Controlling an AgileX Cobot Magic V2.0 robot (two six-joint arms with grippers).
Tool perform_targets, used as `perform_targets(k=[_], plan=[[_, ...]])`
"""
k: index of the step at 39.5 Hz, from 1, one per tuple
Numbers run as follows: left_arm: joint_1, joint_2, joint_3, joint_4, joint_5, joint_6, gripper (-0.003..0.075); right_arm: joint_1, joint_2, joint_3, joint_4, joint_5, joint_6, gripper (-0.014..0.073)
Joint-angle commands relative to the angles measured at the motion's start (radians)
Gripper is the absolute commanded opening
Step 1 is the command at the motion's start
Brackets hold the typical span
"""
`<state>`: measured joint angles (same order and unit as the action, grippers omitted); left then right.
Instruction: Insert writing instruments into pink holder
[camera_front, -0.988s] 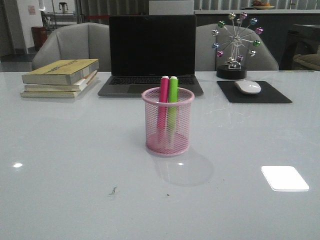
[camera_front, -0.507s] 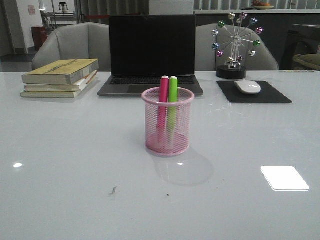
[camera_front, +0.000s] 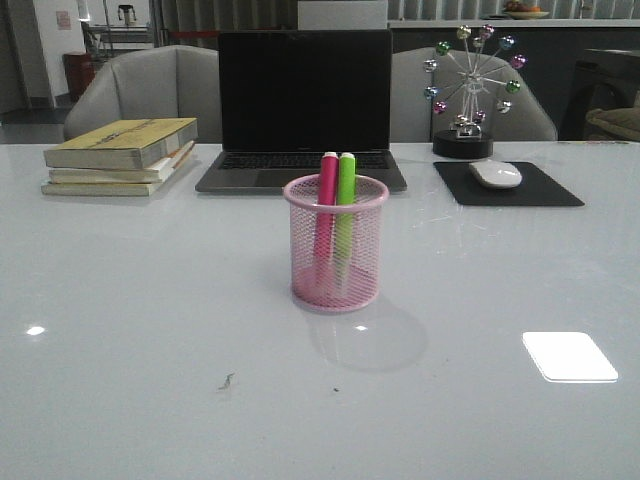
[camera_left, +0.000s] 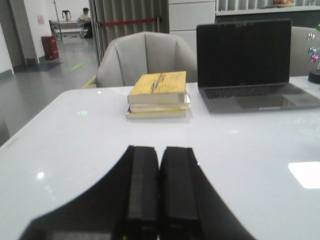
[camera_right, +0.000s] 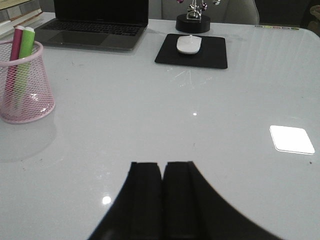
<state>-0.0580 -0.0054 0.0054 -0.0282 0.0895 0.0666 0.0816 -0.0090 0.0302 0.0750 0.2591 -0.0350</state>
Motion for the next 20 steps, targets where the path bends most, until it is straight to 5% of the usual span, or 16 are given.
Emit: perform_targets(k=[1,20], plan=[[0.000,-0.023,0.002,-0.002,-0.030,-0.012,0.0092,0.002,-0.020,0.001,0.001,-0.085,-0.001,0.0058],[0.000,-0.023,0.002,-0.002,0.058,-0.012,0.0092,0.002,-0.020,0.001,0.001,-0.085,-0.001,0.0058]])
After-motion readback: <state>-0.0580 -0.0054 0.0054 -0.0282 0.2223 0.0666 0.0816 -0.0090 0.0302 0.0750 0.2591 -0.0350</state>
